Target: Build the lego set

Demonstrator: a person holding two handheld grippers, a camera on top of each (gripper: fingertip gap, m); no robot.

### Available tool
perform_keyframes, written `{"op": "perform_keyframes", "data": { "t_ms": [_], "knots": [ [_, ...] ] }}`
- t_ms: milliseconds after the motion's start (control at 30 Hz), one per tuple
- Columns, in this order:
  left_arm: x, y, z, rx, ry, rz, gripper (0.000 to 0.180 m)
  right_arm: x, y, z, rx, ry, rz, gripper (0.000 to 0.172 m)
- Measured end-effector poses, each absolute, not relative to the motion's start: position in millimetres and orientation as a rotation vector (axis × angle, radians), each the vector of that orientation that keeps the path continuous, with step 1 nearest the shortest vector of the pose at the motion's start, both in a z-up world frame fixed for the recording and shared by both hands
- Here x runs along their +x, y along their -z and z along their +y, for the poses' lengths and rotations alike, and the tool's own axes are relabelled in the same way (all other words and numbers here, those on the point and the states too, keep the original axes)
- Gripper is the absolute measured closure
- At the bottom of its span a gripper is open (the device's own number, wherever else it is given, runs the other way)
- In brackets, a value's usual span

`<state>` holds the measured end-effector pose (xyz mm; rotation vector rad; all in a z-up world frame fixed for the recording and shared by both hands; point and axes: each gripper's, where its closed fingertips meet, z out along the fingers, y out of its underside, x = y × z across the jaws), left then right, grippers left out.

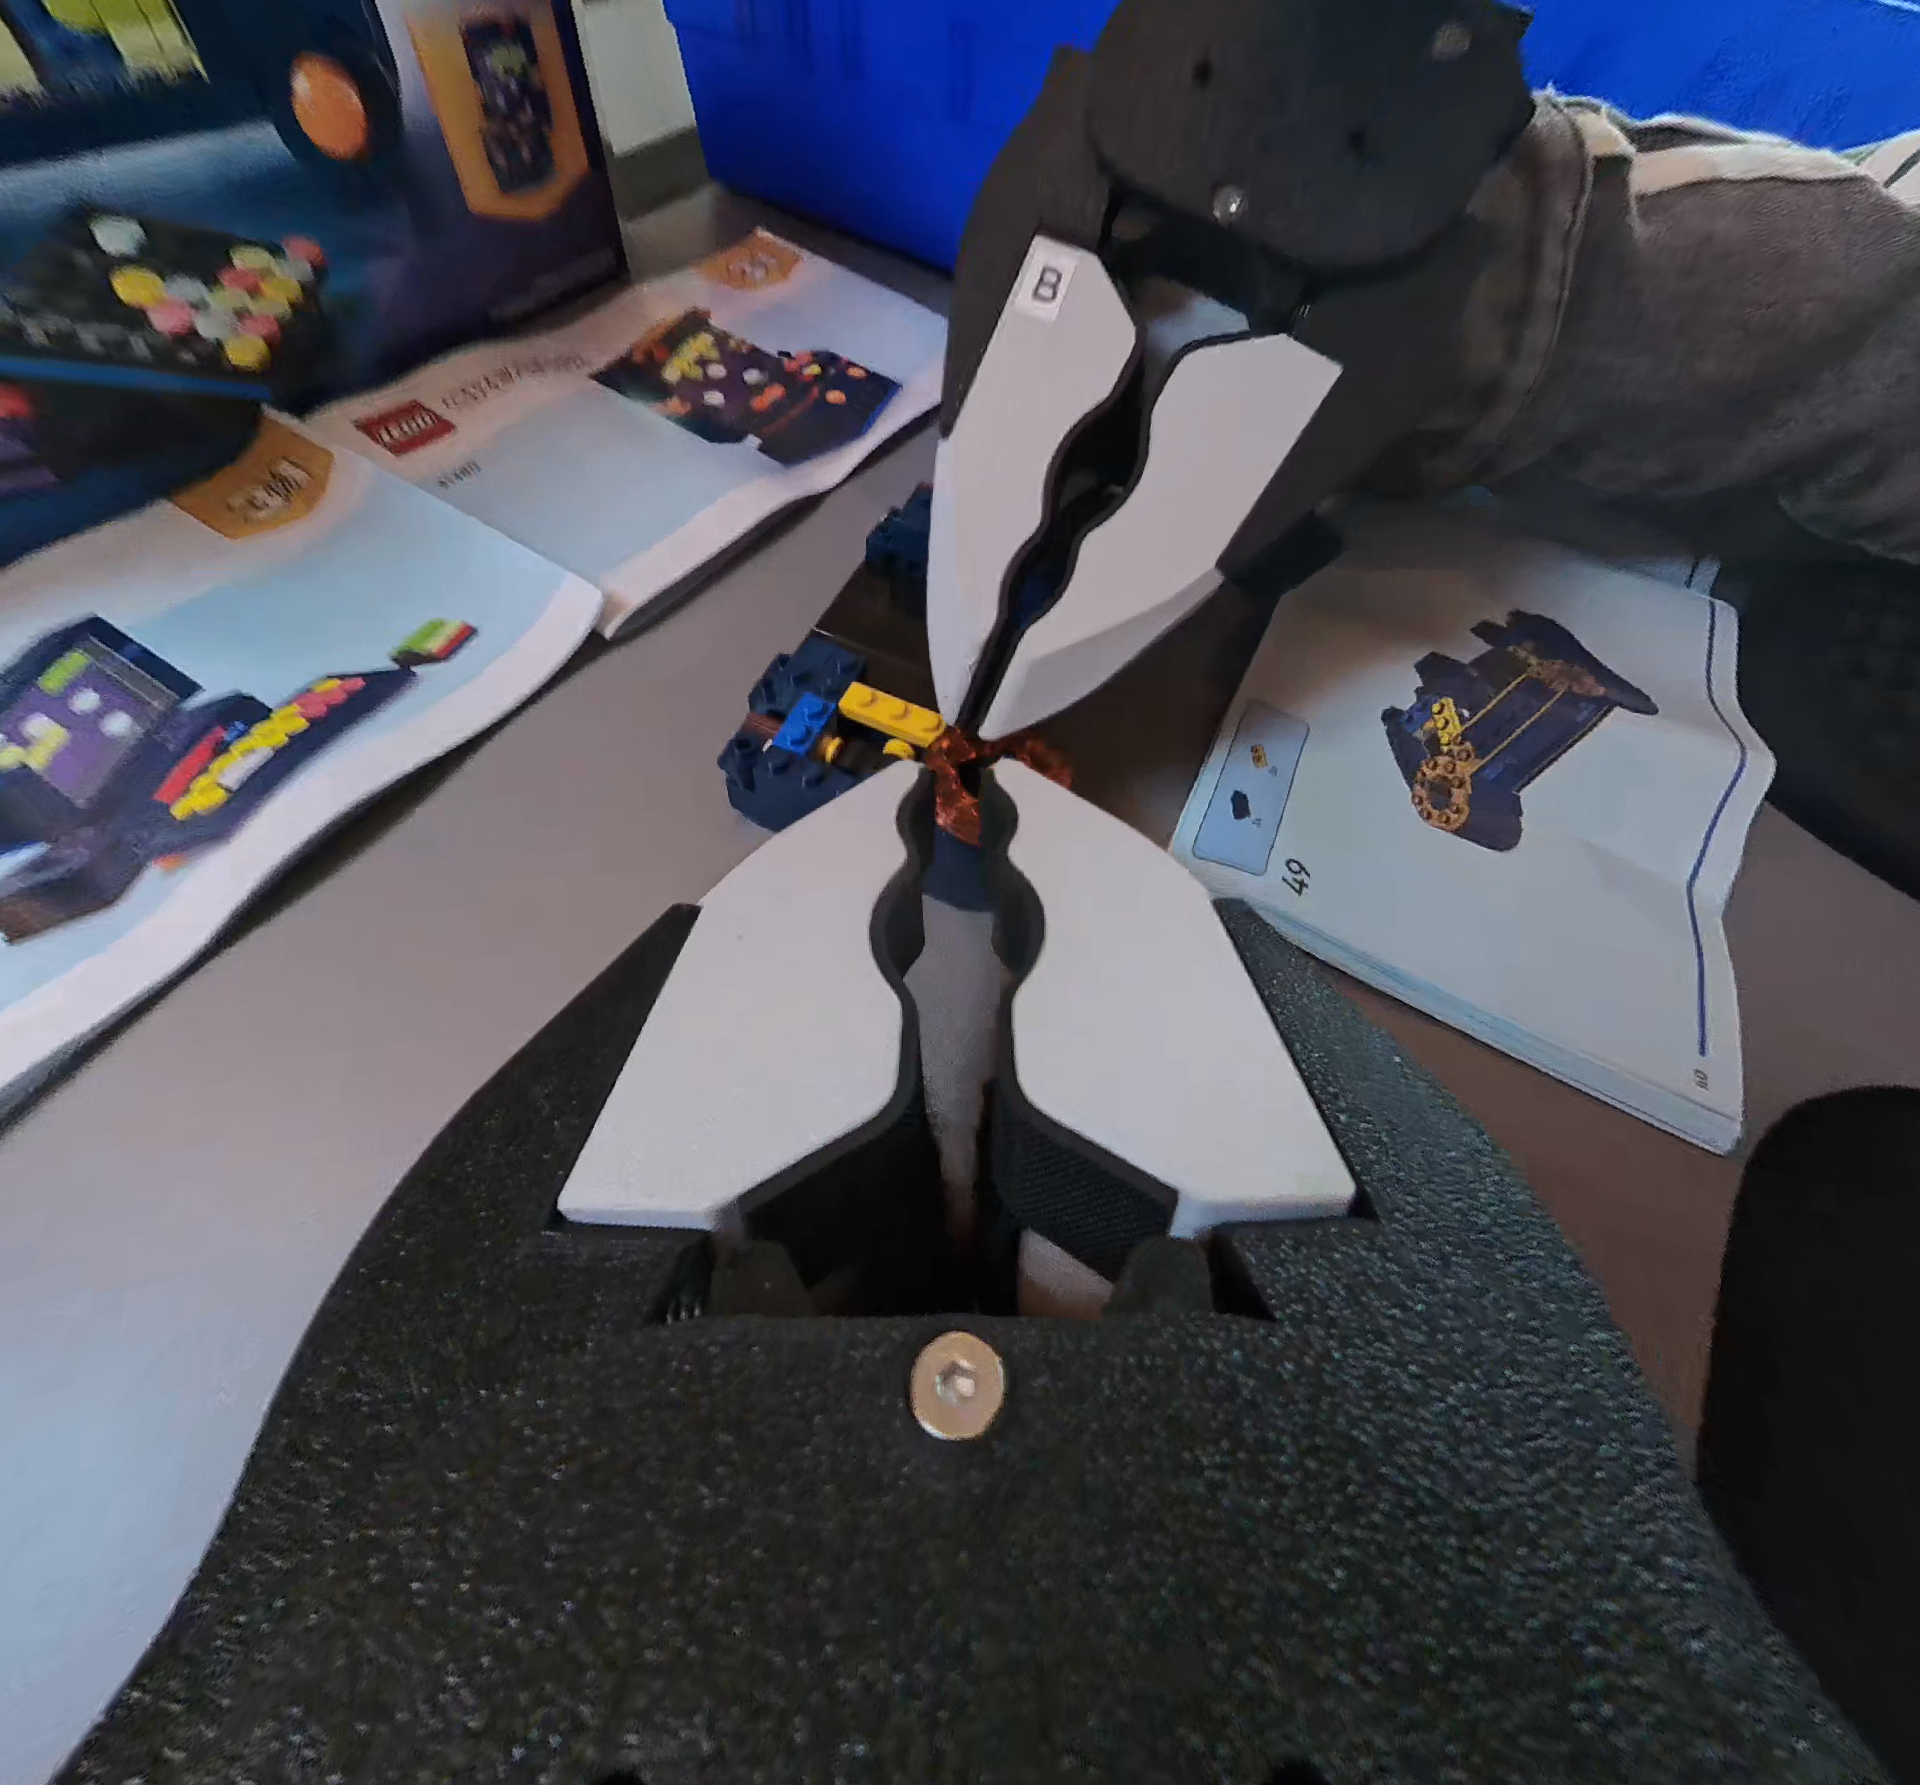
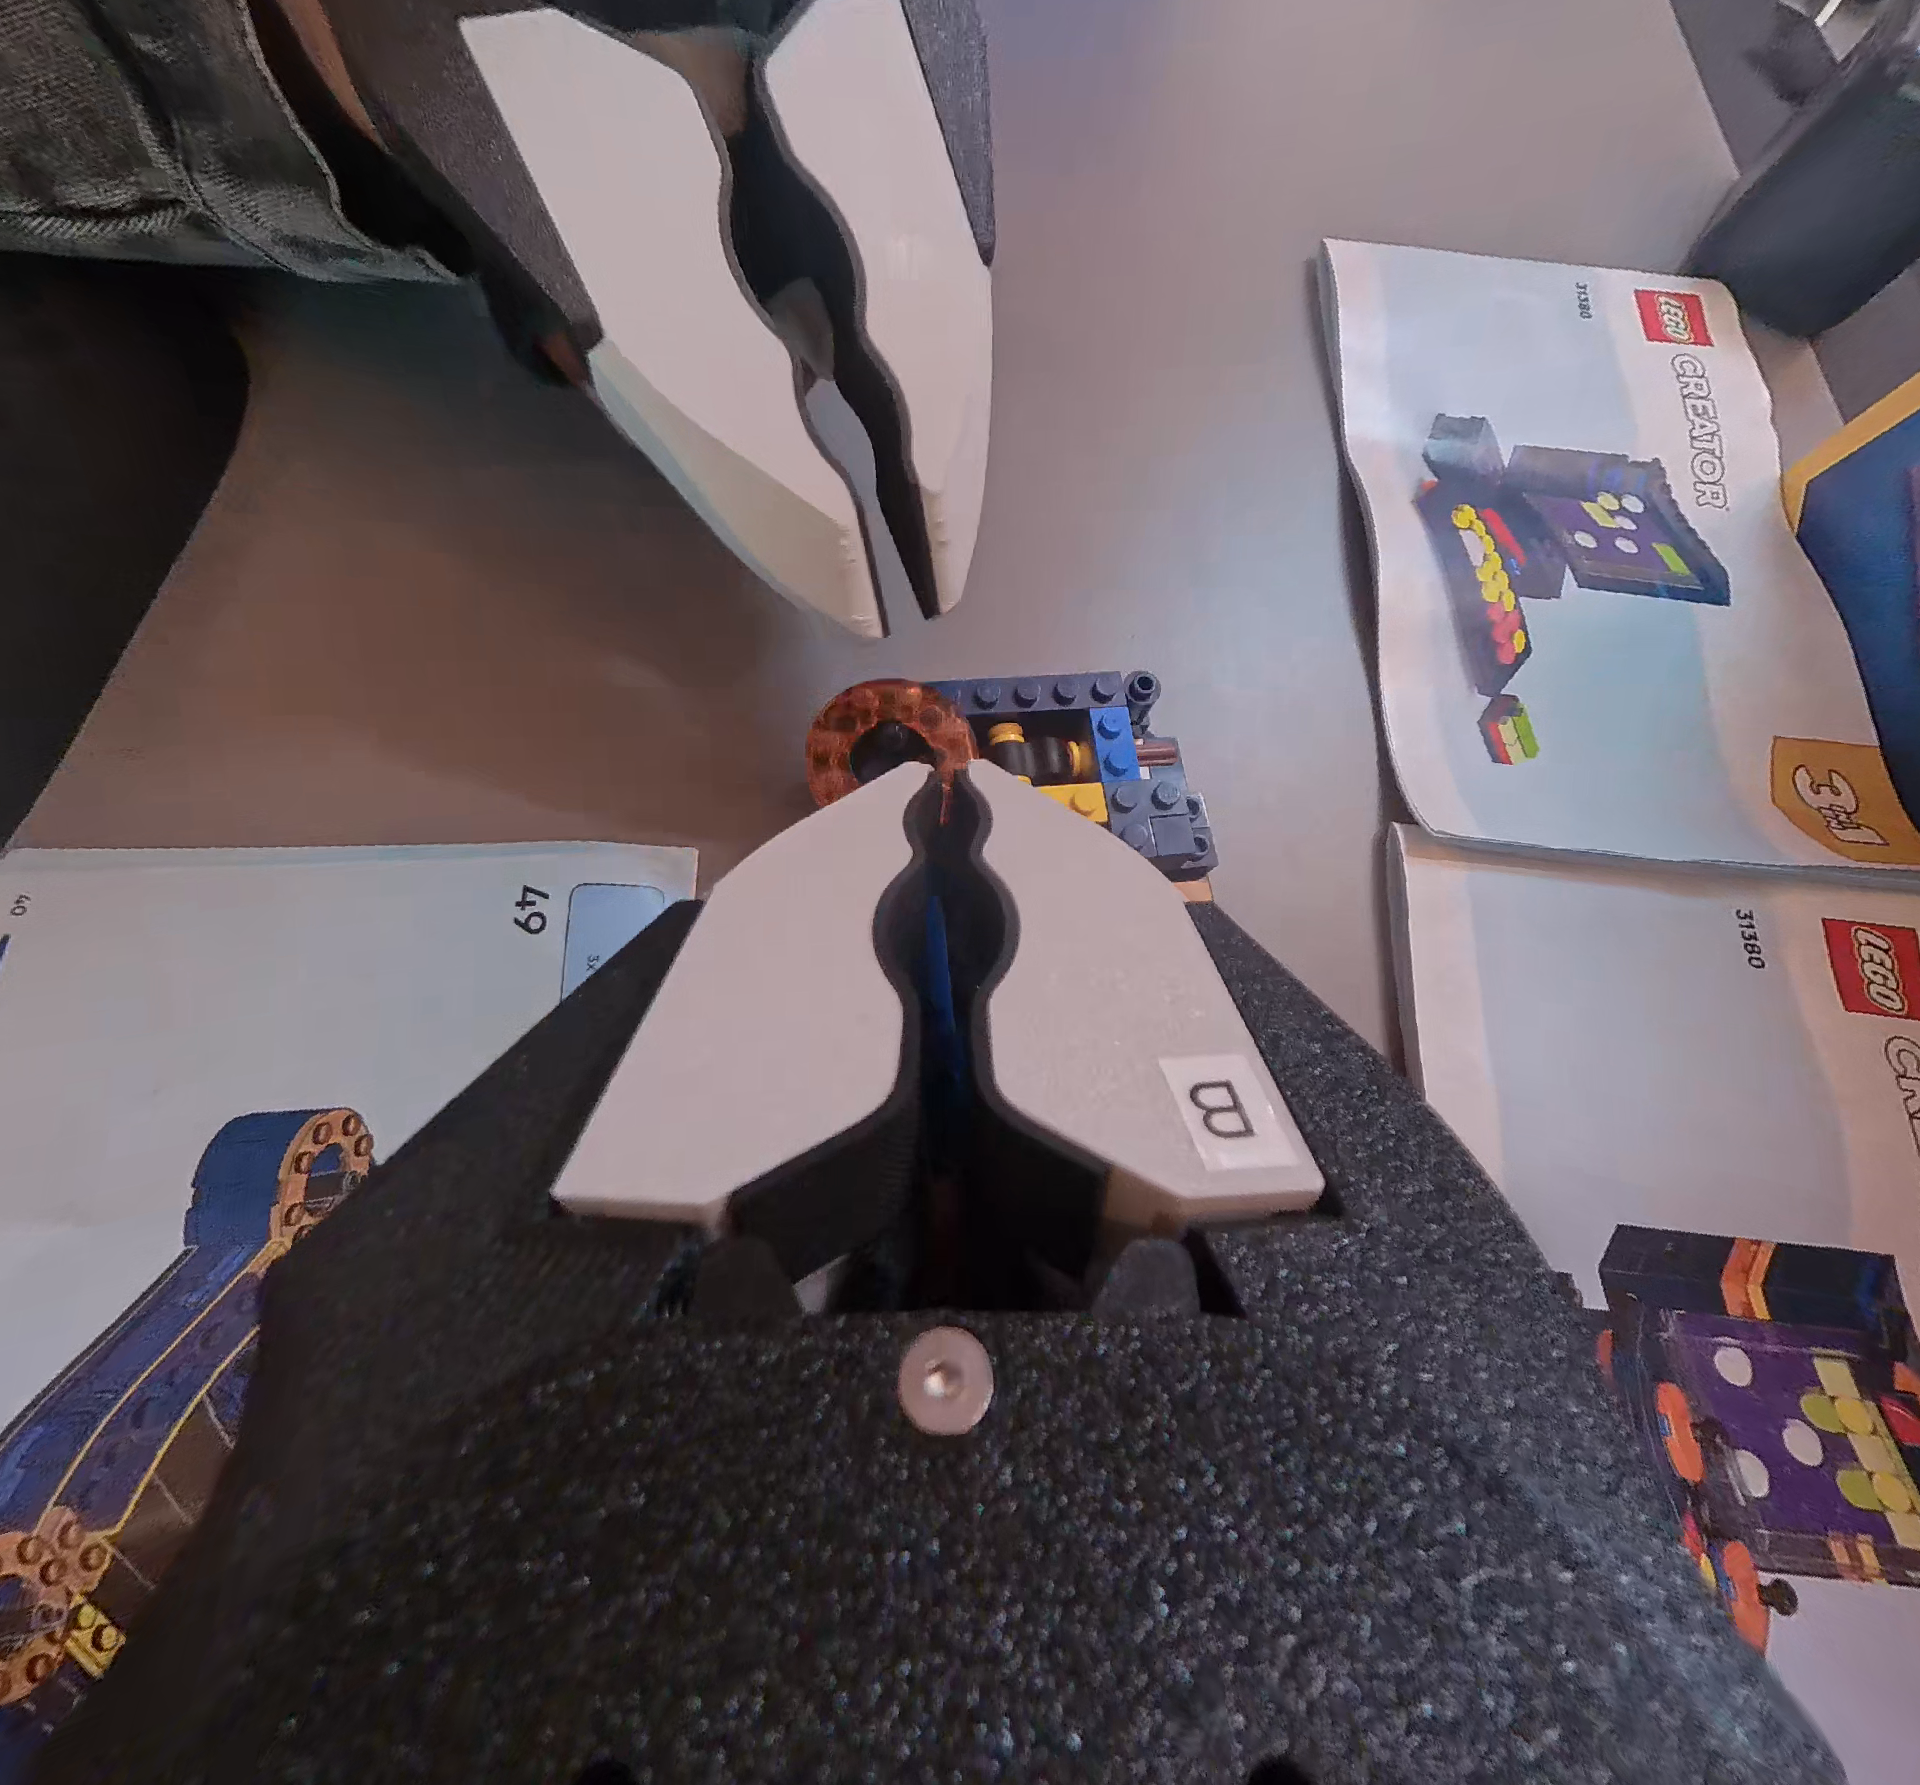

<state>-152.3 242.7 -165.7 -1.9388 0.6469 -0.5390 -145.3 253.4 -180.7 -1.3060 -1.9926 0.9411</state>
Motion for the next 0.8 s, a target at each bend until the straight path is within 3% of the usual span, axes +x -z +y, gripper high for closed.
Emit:
{"op": "perform_keyframes", "data": {
  "t_ms": [300,467,633,800],
  "knots": [
    [-143.9,175.2,239.3,-1.968,0.488,0.752,0.173,-147.6,180.6,252.1,-1.298,-0.915,-1.992,0.170],
    [-152.5,187.9,232.4,-2.082,0.511,0.753,0.142,-149.3,176.6,251.8,-1.300,-0.917,-1.971,0.164],
    [-148.9,190.4,232.7,-2.082,0.499,0.778,0.150,-139.2,172.0,250.5,-1.256,-0.973,-2.015,0.145],
    [-150.8,189.9,235.0,-2.084,0.497,0.752,0.156,-138.1,184.2,246.3,-1.210,-0.896,-2.091,0.145]
  ]
}}
